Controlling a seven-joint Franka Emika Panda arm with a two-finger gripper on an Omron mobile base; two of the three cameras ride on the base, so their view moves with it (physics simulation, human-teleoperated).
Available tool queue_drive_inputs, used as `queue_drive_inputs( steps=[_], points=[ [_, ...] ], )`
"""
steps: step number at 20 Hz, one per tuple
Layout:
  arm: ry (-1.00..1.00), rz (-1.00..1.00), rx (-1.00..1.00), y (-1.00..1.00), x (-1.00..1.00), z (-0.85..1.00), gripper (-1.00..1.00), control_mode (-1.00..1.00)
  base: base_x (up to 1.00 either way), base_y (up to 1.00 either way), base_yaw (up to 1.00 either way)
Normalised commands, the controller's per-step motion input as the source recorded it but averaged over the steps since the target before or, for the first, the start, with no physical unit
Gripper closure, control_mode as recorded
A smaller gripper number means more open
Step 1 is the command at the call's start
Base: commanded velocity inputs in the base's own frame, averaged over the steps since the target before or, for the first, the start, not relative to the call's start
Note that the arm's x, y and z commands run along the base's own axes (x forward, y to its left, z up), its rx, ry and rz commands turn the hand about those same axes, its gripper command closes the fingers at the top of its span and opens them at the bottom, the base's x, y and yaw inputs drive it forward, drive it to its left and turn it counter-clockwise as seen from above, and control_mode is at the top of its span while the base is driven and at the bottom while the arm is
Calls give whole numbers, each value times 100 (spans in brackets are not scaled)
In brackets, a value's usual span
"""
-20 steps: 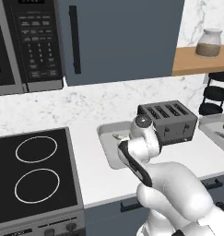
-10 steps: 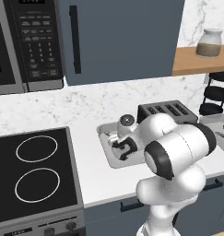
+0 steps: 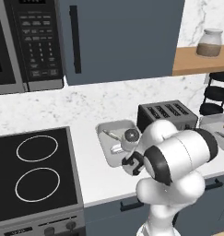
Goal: Place one cucumber and one fish in each tupperware on the nearby counter, to pack two identical lunches.
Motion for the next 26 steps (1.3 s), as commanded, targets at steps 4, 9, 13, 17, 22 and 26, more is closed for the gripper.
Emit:
queue_drive_inputs(
  steps=[4,9,13,17,22,26],
  points=[
    [-2,-4,0,0,-41,100,-100,-100,0,0,0],
    [-4,0,0,0,-35,100,-100,-100,0,0,0],
    [7,-1,0,-19,-100,100,-100,-100,0,0,0],
    [7,-1,0,-33,-100,63,-100,-100,0,0,0],
    [3,0,0,-52,-100,-2,-100,-100,0,0,0],
    [4,-3,0,-43,-50,-24,-100,100,-50,-50,-4]
  ],
)
